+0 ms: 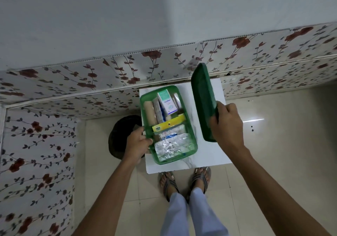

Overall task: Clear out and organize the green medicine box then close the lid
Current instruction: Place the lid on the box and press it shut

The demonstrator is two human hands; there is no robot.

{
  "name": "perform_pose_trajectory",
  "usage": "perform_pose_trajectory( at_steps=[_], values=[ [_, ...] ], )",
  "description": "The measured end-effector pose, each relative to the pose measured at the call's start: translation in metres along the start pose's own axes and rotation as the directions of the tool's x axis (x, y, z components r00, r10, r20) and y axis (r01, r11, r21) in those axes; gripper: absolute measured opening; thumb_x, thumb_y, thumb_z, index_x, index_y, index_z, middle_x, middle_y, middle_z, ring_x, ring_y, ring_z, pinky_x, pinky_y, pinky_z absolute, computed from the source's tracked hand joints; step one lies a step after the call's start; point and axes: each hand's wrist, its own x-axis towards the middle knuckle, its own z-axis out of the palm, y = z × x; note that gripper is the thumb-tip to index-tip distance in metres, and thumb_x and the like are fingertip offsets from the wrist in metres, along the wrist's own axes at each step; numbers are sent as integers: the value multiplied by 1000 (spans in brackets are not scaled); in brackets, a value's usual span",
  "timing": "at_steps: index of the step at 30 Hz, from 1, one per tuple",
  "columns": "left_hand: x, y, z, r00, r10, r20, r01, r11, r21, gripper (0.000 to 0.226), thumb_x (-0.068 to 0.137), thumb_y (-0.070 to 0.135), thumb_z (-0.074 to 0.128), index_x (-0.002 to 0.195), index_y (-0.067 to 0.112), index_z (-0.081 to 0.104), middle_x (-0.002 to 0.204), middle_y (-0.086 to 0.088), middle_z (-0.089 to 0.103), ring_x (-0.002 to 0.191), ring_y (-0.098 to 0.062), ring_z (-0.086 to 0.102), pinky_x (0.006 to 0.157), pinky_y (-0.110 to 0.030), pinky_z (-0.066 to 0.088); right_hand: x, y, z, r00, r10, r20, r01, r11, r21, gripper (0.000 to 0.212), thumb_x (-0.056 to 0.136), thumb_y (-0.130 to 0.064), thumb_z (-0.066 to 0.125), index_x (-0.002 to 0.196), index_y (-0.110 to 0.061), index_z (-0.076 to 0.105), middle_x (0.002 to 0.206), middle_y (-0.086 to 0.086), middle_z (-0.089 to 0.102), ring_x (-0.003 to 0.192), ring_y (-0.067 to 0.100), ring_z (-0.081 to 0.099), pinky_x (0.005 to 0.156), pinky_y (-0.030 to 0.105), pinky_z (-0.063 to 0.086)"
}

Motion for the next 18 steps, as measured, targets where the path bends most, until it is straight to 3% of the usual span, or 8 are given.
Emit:
perform_pose_trajectory(
  at_steps=[2, 5, 8, 11, 13, 15, 18],
  values=[
    [0, 0, 21, 1000, 13, -12, -13, 1000, -9, 45, 80, -17, 45, 107, 17, 57, 77, -2, 66, 68, -19, 64, 55, -31, 57, -8, -13, 0, 997, -78, 3, 77, 992, -97, 41, 82, -4, 55, 123, -2, 50, 109, 22, 54, 91, 34, 51, 63, 39, 51],
    [1, -3, 46, 999, 19, -41, -20, 1000, -19, 43, 81, -13, 47, 107, 20, 56, 79, -7, 68, 72, -25, 65, 69, -44, 59, -26, -27, 25, 992, -118, 51, 126, 972, -197, 51, 73, 4, 62, 123, 2, 49, 120, 24, 58, 94, 38, 55, 62, 40, 53],
    [0, -6, 49, 999, 13, -51, -14, 1000, -27, 35, 85, 3, 56, 117, 18, 56, 103, -16, 70, 89, -29, 68, 76, -48, 59, -43, -35, 47, 983, -163, 88, 178, 961, -210, 52, 73, 1, 61, 124, 3, 49, 114, 21, 63, 85, 36, 57, 71, 38, 52],
    [-2, -3, 42, 997, 24, -75, -24, 1000, -10, 47, 91, 27, 52, 136, 18, 42, 128, -10, 58, 111, -26, 59, 88, -43, 54, -48, -44, 56, 980, -147, 132, 169, 970, -174, 57, 69, -12, 65, 123, 2, 51, 111, 21, 63, 84, 35, 59, 70, 37, 51],
    [-2, -1, 39, 994, 49, -93, -52, 998, -30, 48, 94, 30, 45, 140, 20, 36, 135, -8, 52, 118, -25, 54, 94, -42, 51, -42, -48, 58, 976, -138, 169, 169, 969, -181, 57, 73, -30, 62, 121, 0, 54, 104, 18, 66, 83, 35, 60, 67, 38, 50],
    [-3, 1, 40, 994, 61, -95, -67, 996, -60, 47, 95, 31, 43, 141, 22, 35, 141, -7, 46, 123, -24, 51, 97, -40, 49, -29, -46, 57, 972, -110, 209, 149, 973, -179, 50, 79, -28, 60, 123, -5, 53, 107, 17, 63, 95, 36, 55, 75, 41, 46],
    [-1, 6, 42, 994, 61, -90, -68, 995, -74, 49, 94, 33, 45, 141, 23, 35, 144, -6, 44, 126, -22, 48, 102, -43, 45, -5, -32, 48, 964, -29, 263, 61, 992, -113, 45, 82, -22, 59, 126, -20, 49, 127, 13, 47, 118, 34, 36, 96, 44, 33]
  ],
)
